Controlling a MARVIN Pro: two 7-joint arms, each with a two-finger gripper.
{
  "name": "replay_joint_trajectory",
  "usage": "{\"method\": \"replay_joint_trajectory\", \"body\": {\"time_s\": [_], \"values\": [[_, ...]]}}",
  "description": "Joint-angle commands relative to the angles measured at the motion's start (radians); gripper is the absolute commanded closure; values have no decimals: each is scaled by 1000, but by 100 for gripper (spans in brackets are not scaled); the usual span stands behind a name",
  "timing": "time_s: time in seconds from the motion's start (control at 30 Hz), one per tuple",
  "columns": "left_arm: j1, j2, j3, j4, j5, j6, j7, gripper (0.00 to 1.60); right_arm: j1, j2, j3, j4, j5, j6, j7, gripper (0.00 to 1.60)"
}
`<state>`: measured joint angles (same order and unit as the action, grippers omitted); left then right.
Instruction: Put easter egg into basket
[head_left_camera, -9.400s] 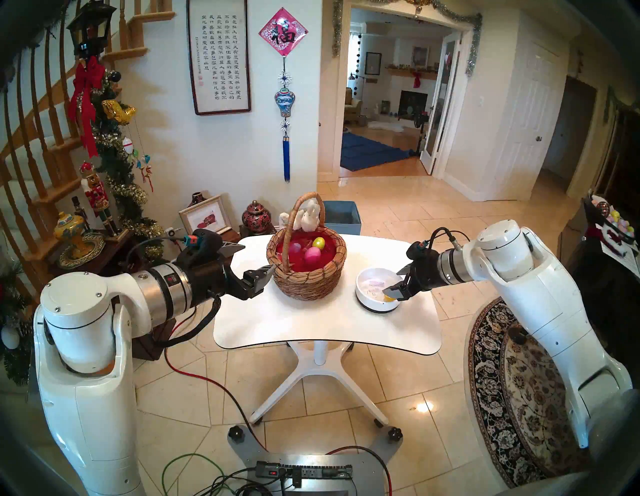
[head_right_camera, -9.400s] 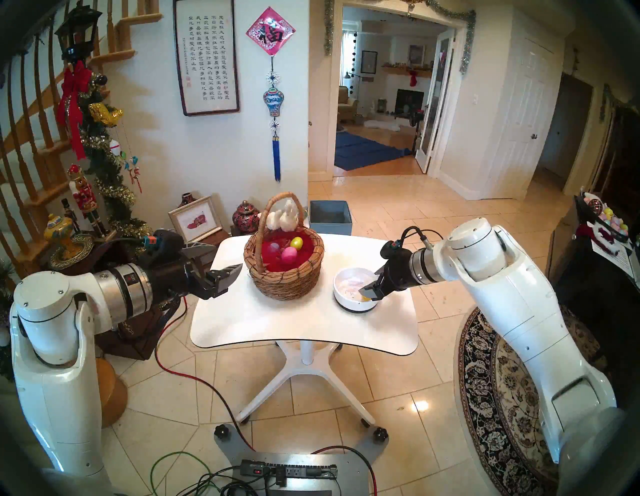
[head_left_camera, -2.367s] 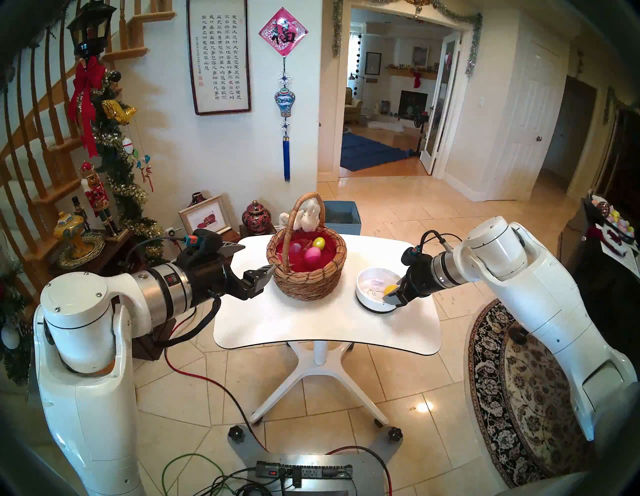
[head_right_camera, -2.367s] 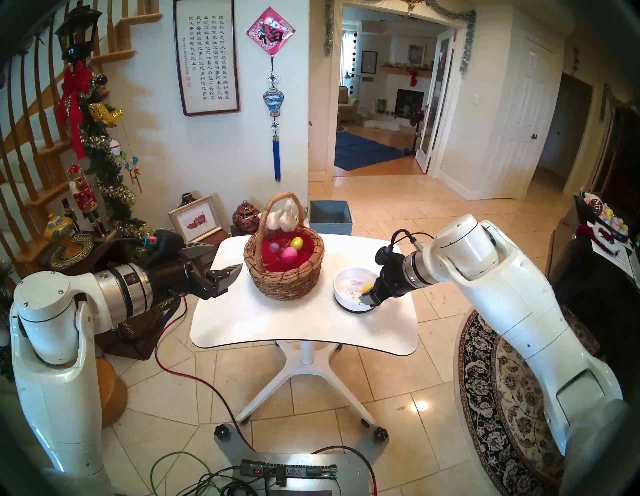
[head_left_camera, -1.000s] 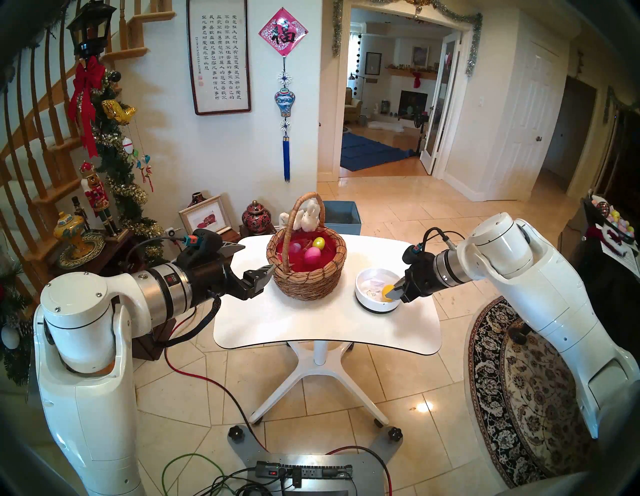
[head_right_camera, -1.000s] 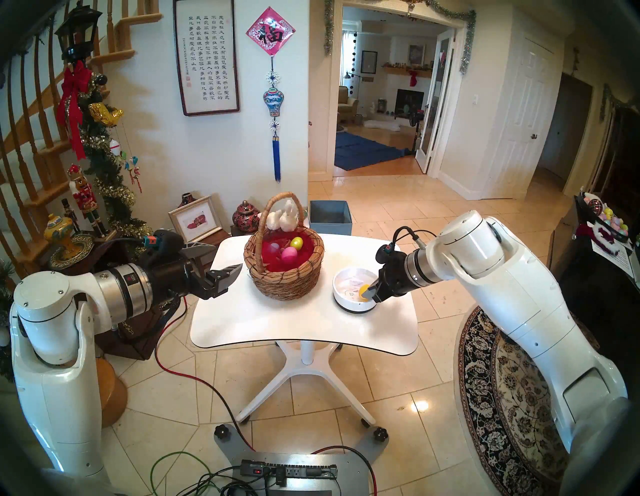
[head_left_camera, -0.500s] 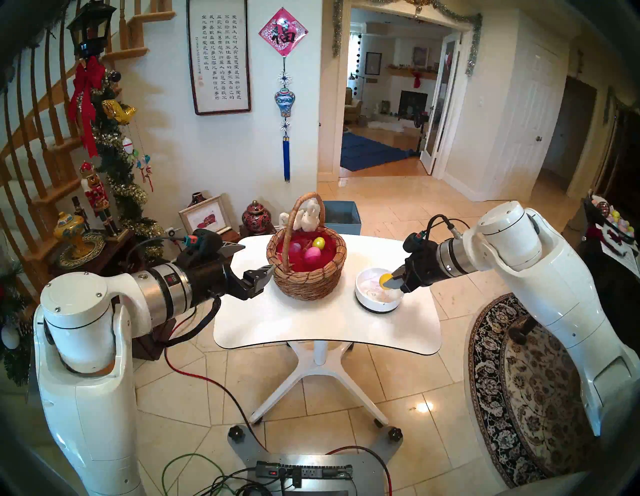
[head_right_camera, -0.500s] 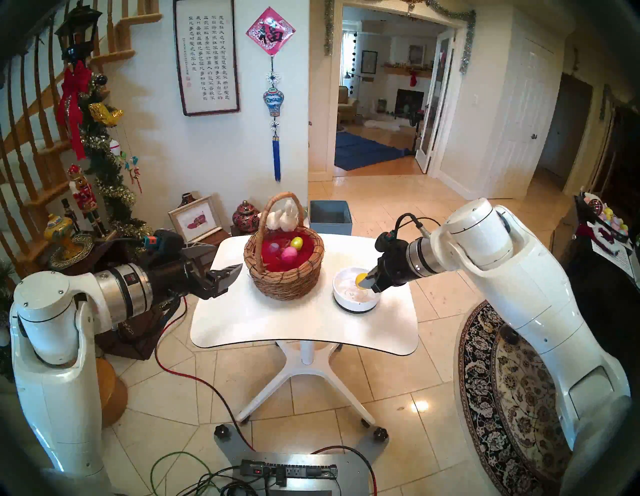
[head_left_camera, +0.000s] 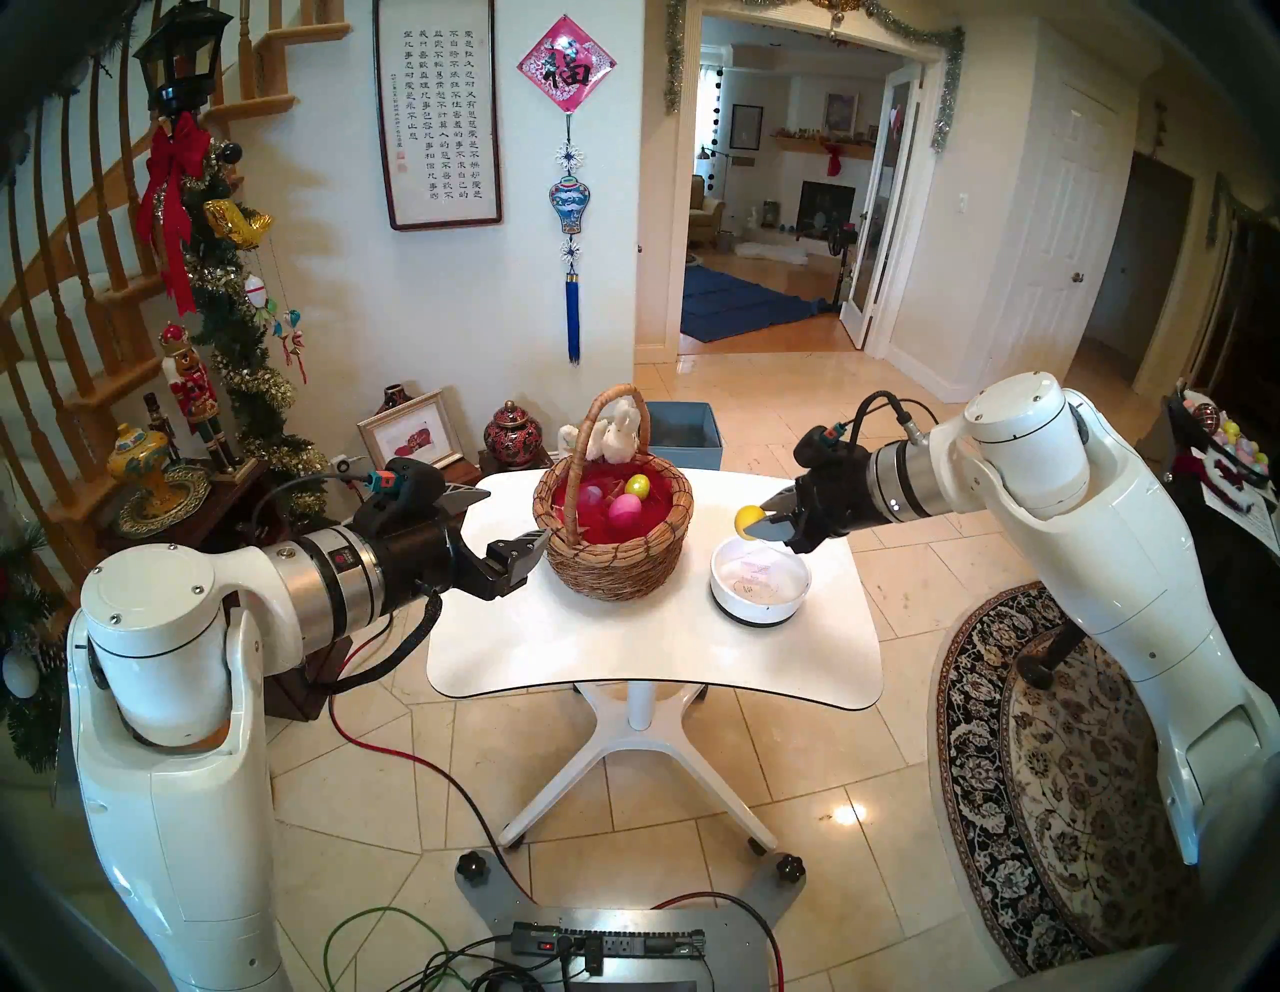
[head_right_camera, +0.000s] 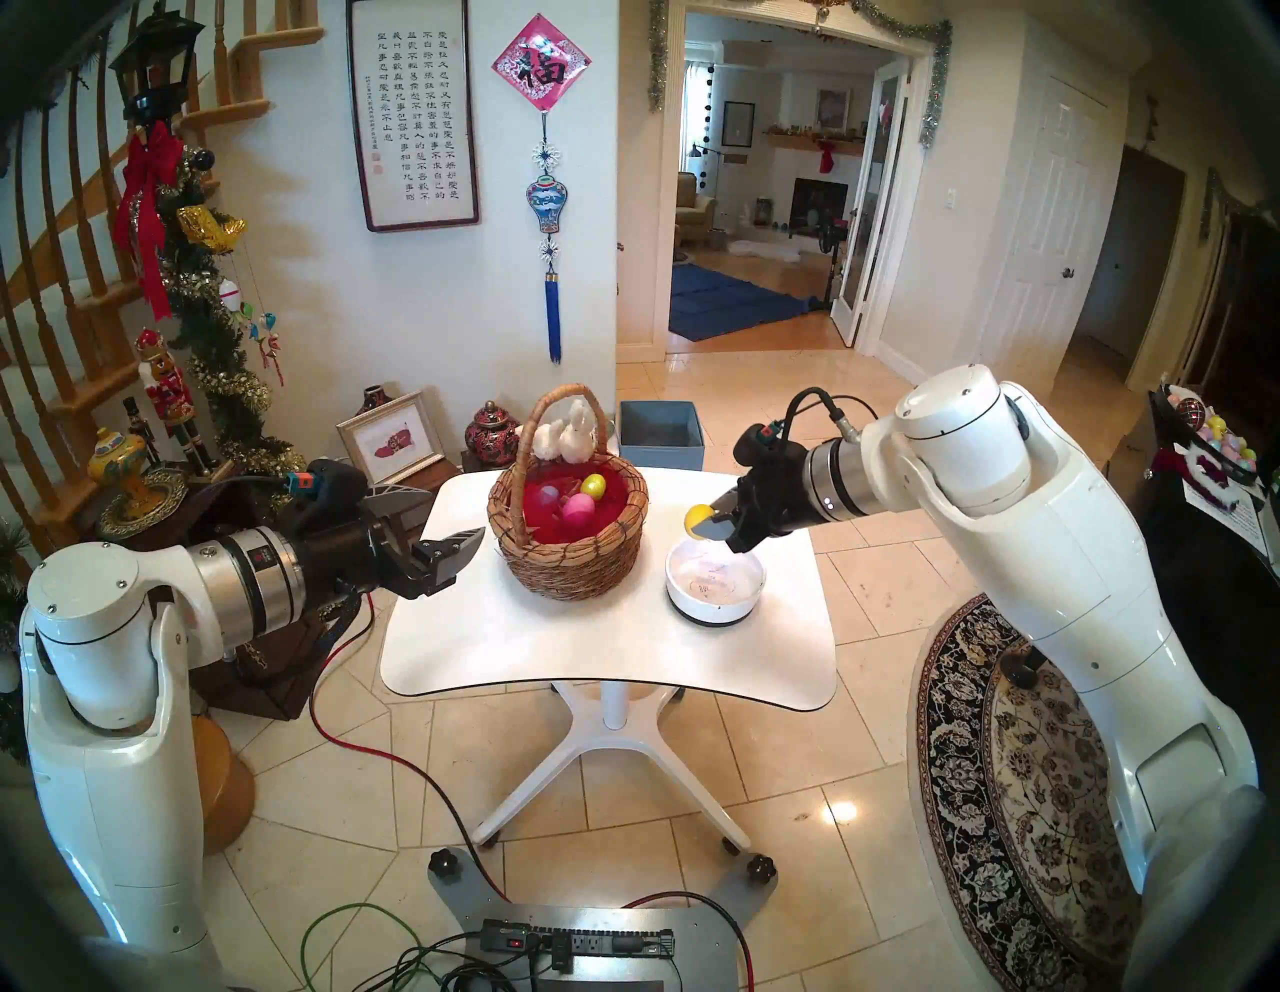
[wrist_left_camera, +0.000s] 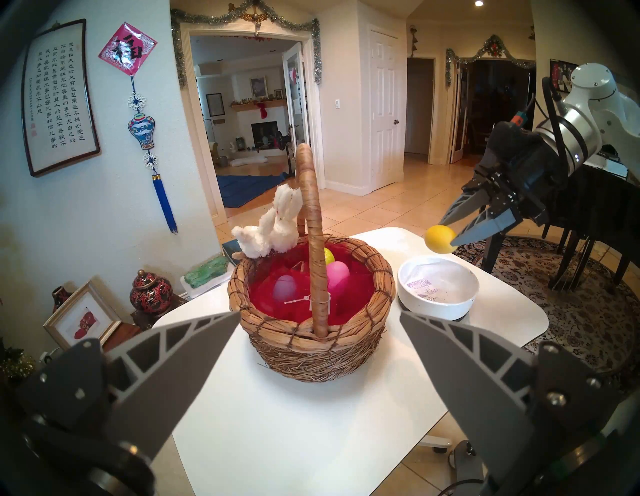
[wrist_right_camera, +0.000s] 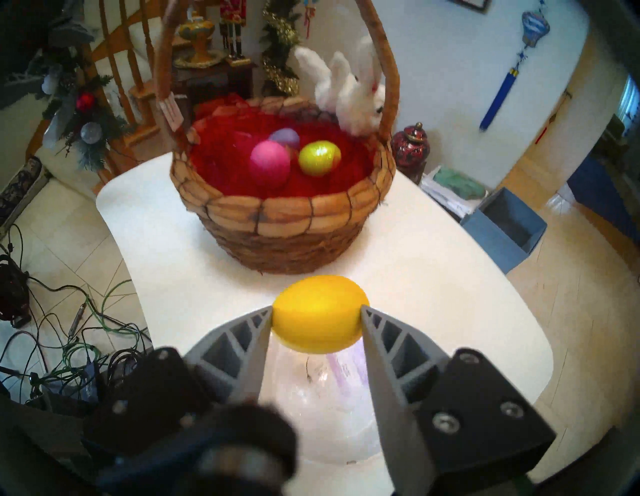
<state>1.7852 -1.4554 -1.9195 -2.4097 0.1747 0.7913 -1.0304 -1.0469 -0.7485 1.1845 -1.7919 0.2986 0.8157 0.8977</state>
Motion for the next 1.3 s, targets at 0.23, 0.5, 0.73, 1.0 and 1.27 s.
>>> {"method": "replay_joint_trajectory", "body": {"time_s": [0.23, 0.5, 0.73, 1.0, 1.27], "values": [[-2, 1, 2, -5, 0, 0, 0, 0, 119, -121, -33, 93, 0, -182, 46, 103], [-2, 1, 2, -5, 0, -1, -1, 0, 146, -169, -62, 147, -4, -225, 57, 103], [-2, 1, 2, -5, 0, 0, -1, 0, 182, -205, -95, 195, -2, -268, 83, 103], [-2, 1, 2, -5, 0, 0, 0, 0, 220, -246, -132, 265, -5, -304, 103, 103], [-2, 1, 2, -5, 0, 0, 0, 0, 259, -289, -167, 351, -12, -355, 117, 104]]}}
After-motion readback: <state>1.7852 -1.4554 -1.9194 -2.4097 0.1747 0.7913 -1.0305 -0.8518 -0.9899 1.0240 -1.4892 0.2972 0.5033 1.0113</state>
